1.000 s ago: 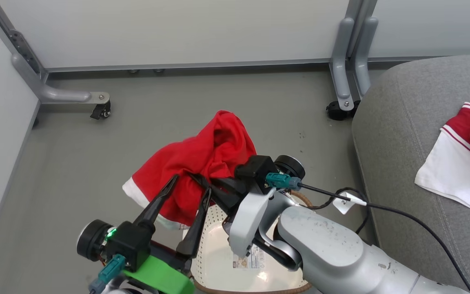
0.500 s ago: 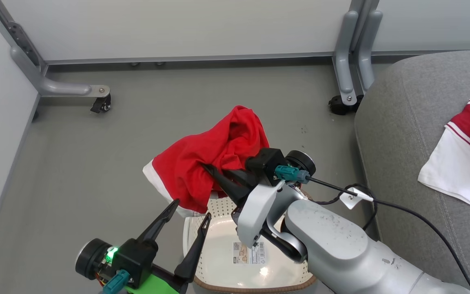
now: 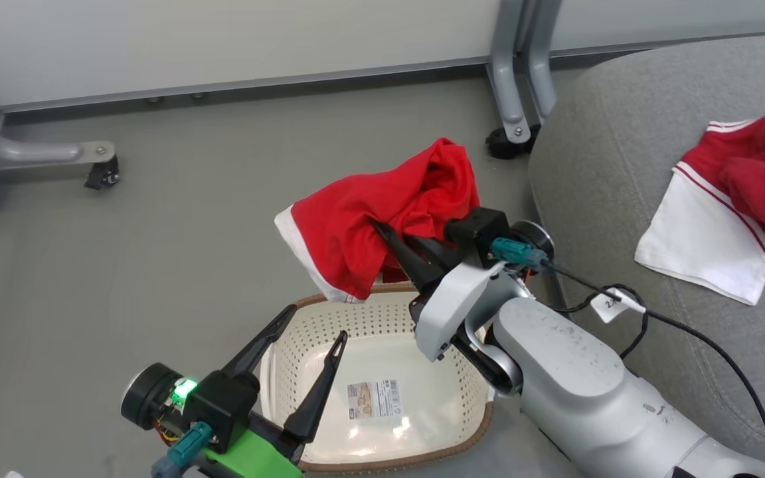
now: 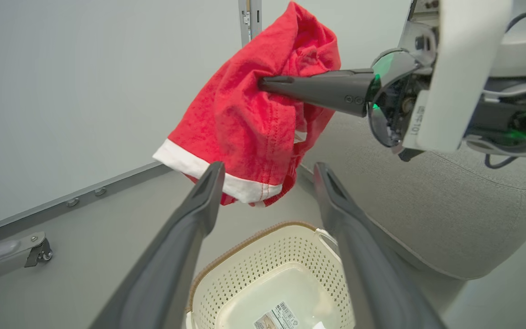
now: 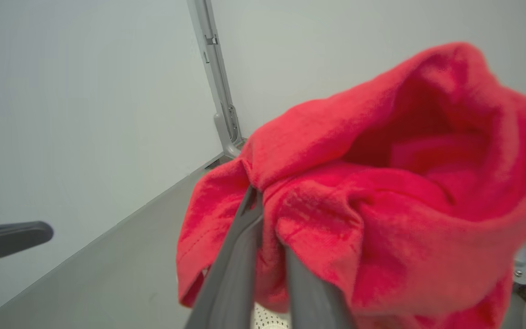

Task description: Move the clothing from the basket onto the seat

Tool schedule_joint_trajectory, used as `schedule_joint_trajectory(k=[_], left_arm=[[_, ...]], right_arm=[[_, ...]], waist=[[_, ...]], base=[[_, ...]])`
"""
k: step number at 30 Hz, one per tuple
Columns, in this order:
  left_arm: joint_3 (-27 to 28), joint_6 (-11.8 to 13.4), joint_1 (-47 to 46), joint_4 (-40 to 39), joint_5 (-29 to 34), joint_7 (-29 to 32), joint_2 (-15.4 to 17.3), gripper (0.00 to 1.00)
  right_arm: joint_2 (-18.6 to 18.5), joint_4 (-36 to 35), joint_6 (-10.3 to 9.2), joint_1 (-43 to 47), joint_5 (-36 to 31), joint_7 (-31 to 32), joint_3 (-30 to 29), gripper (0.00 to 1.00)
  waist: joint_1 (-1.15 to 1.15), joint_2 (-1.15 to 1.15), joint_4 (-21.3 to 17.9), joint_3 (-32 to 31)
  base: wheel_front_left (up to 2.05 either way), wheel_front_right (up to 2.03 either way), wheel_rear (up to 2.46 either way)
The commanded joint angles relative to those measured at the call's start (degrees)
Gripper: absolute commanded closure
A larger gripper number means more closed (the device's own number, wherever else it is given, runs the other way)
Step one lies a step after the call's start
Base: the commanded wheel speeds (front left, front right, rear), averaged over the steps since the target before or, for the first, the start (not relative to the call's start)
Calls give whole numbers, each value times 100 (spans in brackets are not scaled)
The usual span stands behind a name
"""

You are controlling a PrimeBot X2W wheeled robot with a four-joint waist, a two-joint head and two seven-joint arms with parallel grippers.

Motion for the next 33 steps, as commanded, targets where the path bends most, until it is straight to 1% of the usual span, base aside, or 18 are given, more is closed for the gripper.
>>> schedule_joint_trajectory(k=[1,8,14,15,23,24,28,33], left_arm=[[-12,-38,-158,-18,79,32,40,0],[-91,-181,-506,-60,165,173,141,0],[-162,-247,-670,-95,195,296,212,0],[-160,-241,-690,-123,197,333,230,0],[-217,-282,-779,-314,196,529,363,0],[-240,-283,-785,-362,197,584,391,0],[-273,-257,-762,-452,184,682,427,0],[-302,-254,-836,-510,205,717,433,0]], right_arm=[[-20,49,0,4,-94,-50,-122,100],[-22,76,0,120,-349,-158,-844,100],[-24,-44,0,281,-485,-194,-1319,100],[-22,-81,0,331,-517,-199,-1413,100],[-12,-413,0,670,-620,-206,-1975,100],[-11,-521,0,769,-622,-207,-2143,100],[-10,-756,0,904,-669,-208,-2439,100],[-49,-891,0,867,-749,-208,-2811,100]], waist=[[0,0,-424,288],[0,0,-1124,690],[0,0,-1692,949],[0,0,-1829,1008],[0,0,-2491,1230],[0,0,-2631,1272],[0,0,-2839,1334],[0,0,-2889,1406]], base=[[0,0,0],[0,0,0],[0,0,0],[0,0,0],[0,0,0],[0,0,0],[0,0,0],[0,0,0]])
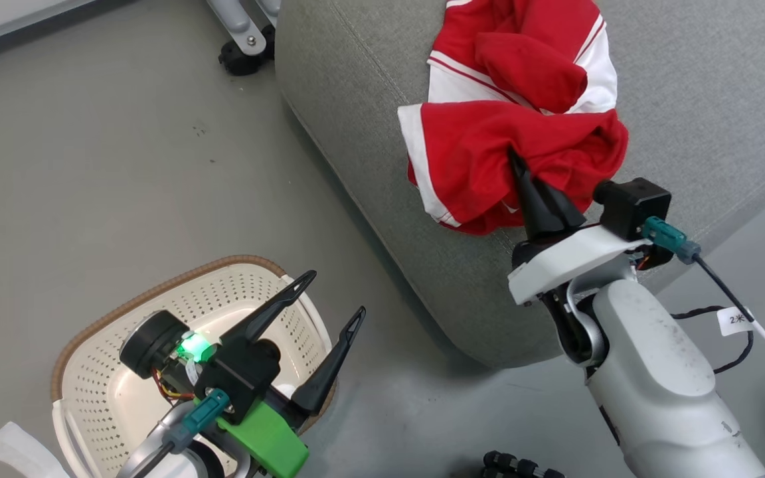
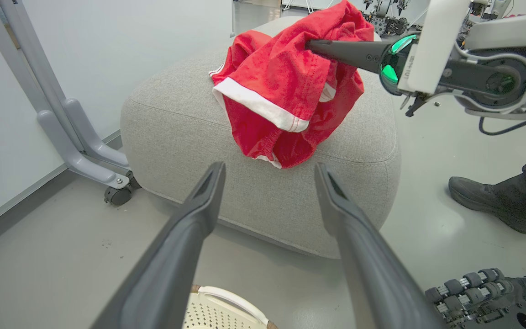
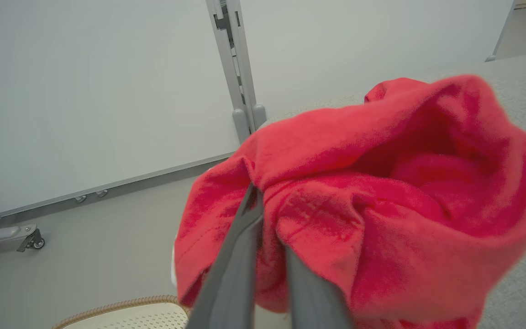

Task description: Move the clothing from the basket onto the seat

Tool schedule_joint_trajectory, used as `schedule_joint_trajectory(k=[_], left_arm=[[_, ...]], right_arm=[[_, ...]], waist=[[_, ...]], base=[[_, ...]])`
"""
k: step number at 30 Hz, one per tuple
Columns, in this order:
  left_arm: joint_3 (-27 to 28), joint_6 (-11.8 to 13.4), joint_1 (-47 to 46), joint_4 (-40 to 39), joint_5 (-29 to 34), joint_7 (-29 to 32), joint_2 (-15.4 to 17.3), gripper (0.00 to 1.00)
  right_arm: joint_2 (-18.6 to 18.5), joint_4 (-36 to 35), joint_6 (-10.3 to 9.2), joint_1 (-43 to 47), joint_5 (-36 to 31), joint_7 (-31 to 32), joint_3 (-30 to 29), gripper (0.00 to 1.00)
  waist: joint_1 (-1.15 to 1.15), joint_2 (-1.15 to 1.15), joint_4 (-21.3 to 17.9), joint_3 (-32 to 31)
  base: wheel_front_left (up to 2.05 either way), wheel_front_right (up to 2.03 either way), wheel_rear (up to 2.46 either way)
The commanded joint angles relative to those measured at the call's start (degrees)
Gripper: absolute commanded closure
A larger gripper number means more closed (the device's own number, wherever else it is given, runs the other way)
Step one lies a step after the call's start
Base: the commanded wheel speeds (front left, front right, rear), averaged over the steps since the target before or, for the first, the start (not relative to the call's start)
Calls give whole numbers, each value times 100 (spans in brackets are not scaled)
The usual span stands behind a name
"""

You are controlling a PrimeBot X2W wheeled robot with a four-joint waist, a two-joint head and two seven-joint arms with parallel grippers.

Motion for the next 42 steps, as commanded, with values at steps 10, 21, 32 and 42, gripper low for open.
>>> schedule_joint_trajectory(k=[10,21,32,42], left_arm=[[-32,-66,-442,-165,118,-27,70,0],[-52,-220,-1207,-496,346,109,313,0],[-145,-302,-1762,-596,429,226,525,0],[-107,-181,-1795,-382,362,22,426,0]], right_arm=[[-570,-187,0,-917,36,-26,-980,100],[-1316,214,0,-2203,315,81,-2132,100],[-1332,1879,0,-2839,510,-7,-2367,0],[-1066,1137,0,-1905,157,-21,-2956,0]], waist=[[-1,0,190,538],[-1,0,774,1695],[-1,0,1029,2471],[-1,0,1013,2183]], base=[[0,0,0],[0,0,0],[0,0,0],[0,0,0]])
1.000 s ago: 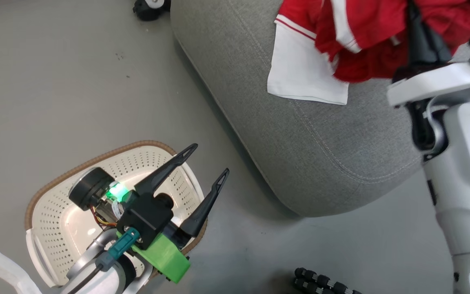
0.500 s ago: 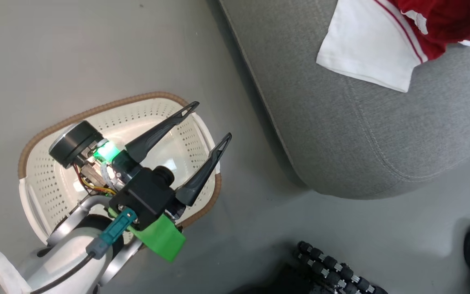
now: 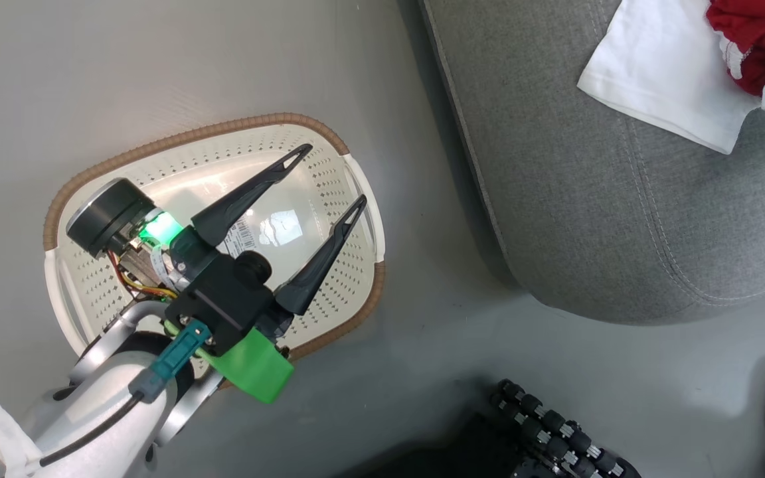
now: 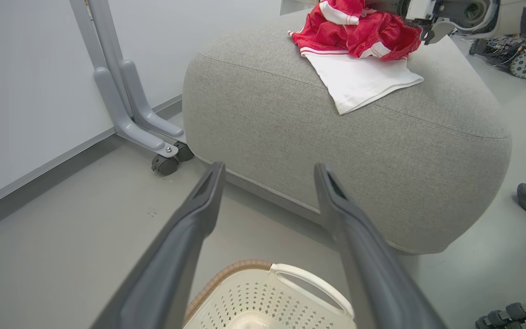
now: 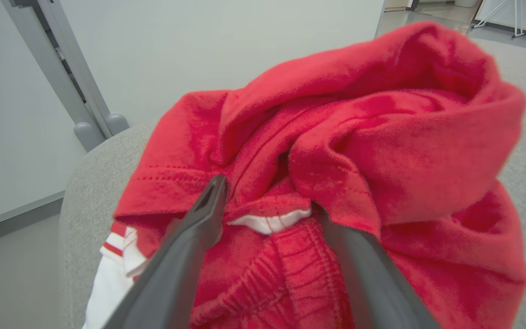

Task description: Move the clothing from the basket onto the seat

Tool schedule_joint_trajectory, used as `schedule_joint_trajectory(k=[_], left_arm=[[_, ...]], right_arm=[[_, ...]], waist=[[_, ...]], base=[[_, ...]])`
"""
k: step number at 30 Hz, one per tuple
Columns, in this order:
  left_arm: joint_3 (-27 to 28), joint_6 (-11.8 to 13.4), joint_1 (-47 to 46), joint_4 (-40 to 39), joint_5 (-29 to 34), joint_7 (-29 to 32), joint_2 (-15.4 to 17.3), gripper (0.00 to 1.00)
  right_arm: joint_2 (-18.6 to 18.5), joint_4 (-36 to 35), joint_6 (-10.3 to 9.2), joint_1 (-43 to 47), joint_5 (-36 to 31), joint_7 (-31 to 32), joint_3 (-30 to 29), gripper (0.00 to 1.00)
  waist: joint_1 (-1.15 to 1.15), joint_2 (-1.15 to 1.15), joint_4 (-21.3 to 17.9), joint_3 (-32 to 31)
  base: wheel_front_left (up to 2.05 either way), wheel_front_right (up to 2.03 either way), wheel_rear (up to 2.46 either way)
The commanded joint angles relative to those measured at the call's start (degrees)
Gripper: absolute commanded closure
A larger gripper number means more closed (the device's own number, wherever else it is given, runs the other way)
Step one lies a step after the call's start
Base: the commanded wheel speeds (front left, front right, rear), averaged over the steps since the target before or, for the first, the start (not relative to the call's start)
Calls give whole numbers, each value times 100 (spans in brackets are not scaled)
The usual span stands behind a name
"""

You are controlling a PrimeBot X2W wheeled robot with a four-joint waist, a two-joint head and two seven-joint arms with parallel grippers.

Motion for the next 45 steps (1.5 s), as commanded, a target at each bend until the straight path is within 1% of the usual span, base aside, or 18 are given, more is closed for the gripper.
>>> schedule_joint_trajectory(k=[1,7,12,17,24,29,33,35,39,42,45], left_arm=[[41,54,-39,39,-25,-67,-11,0],[93,248,206,247,-134,-296,-116,0],[203,500,388,414,-194,-620,-269,0],[399,797,581,655,-359,-997,-480,0],[828,1223,845,1108,-622,-1617,-770,0],[1135,1431,1023,1397,-733,-1814,-925,0],[1518,1603,1227,1589,-825,-1874,-1082,0],[1770,1670,1323,1601,-812,-1870,-1156,0],[2257,1708,1650,1597,-725,-1868,-1401,0],[2611,1657,1935,1647,-652,-1869,-1572,0],[2909,1552,2240,1719,-560,-1869,-1736,0]], right_arm=[[79,-194,0,228,-90,-14,-88,0],[479,-1102,0,1125,-424,-16,-276,0],[747,-1777,0,1799,-686,-15,-218,0],[912,-2346,0,2345,-952,-16,-116,0],[1072,-3204,0,3118,-1309,-17,226,0],[1098,-3589,-1,3546,-1421,-17,458,0],[1104,-3796,-1,3816,-1454,-17,755,0],[1100,-3864,-1,3912,-1484,-16,892,0],[1102,-3934,-1,4104,-1616,-8,1133,0],[1098,-3977,-1,4254,-1682,40,1313,0],[1099,-4041,-1,4430,-1748,99,1425,0]], waist=[[-1,0,-20,-164],[-1,0,-67,-607],[-1,0,-27,-1018],[-1,0,100,-1358],[-1,0,490,-1769],[-1,0,813,-2002],[-1,0,1066,-2174],[-1,0,1194,-2266],[-1,0,1451,-2473],[-1,0,1598,-2636],[-1,0,1736,-2827]], base=[[0,0,0],[0,0,0],[0,0,0],[0,0,0],[0,0,0],[0,0,0],[0,0,0],[0,0,0],[0,0,0],[0,0,0],[0,0,0]])
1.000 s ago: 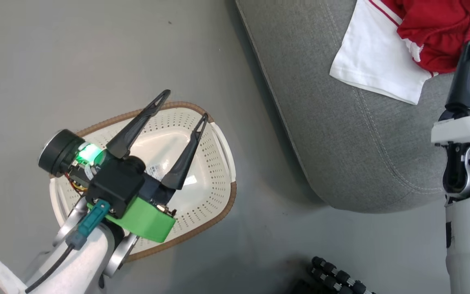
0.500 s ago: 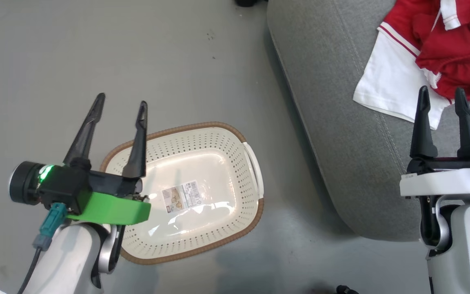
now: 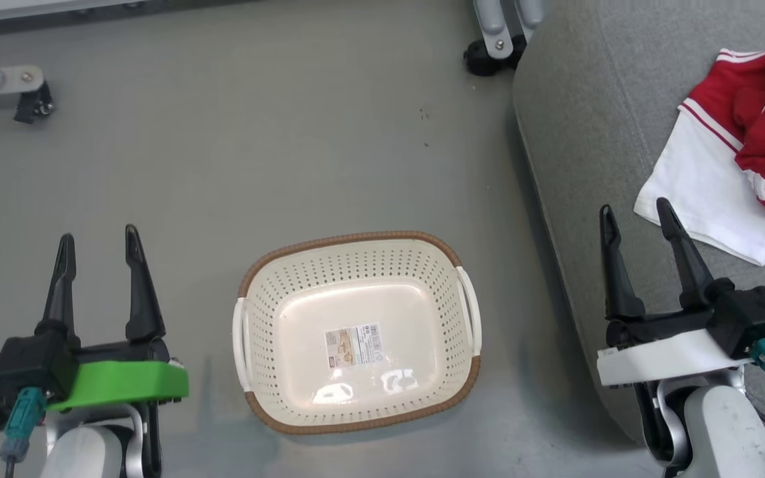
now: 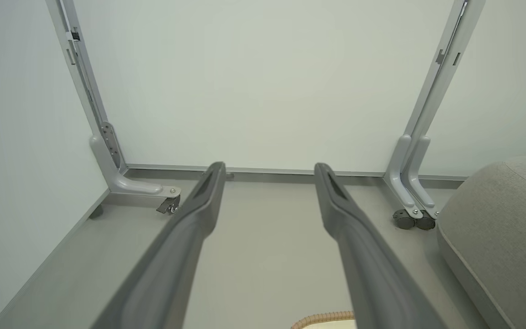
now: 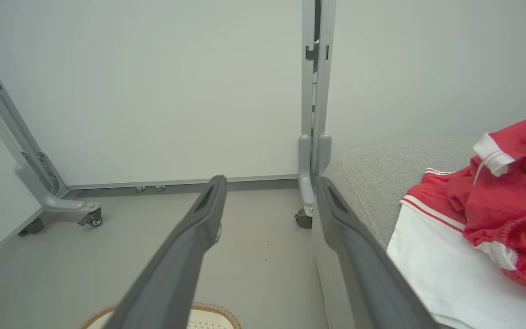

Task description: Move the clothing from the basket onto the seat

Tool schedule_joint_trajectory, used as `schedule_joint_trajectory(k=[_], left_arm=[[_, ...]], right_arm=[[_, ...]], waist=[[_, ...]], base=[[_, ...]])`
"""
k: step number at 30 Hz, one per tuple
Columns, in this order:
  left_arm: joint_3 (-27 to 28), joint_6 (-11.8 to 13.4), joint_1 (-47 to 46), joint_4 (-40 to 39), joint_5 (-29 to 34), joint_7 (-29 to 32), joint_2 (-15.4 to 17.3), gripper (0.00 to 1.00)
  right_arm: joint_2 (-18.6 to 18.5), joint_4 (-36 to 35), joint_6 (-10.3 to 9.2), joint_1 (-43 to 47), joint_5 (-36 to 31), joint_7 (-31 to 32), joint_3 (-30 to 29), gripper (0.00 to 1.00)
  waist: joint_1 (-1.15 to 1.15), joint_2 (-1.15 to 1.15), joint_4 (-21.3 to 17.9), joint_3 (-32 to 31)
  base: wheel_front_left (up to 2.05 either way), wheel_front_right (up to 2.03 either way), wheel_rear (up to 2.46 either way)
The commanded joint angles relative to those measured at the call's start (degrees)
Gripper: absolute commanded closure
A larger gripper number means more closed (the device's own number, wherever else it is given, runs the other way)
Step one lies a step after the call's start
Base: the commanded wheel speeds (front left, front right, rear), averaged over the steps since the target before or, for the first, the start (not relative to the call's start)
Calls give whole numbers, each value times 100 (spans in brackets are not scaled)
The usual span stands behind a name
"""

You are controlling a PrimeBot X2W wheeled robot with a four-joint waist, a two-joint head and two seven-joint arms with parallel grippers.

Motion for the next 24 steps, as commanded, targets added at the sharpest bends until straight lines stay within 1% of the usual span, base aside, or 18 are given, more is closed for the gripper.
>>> schedule_joint_trajectory(k=[1,4,8,14,24], left_arm=[[103,-67,167,29,97,-15,-69,0],[274,-278,429,83,177,-16,-222,0],[400,-505,748,194,350,-16,-348,0],[551,-748,1121,379,546,-16,-496,0],[708,-970,1536,643,842,-16,-721,0]], right_arm=[[-20,-47,-2,139,-48,45,29,0],[-19,-113,-2,336,-53,129,71,0],[-19,-170,-2,578,-50,259,106,0],[-18,-246,-2,960,6,401,160,0],[-18,-295,-2,1454,39,572,215,0]], waist=[[0,0,324,-373],[0,0,405,-574],[0,0,438,-841],[0,0,398,-1189],[0,0,384,-1599]], base=[[0,0,0],[0,0,0],[0,0,0],[0,0,0],[0,0,0]])
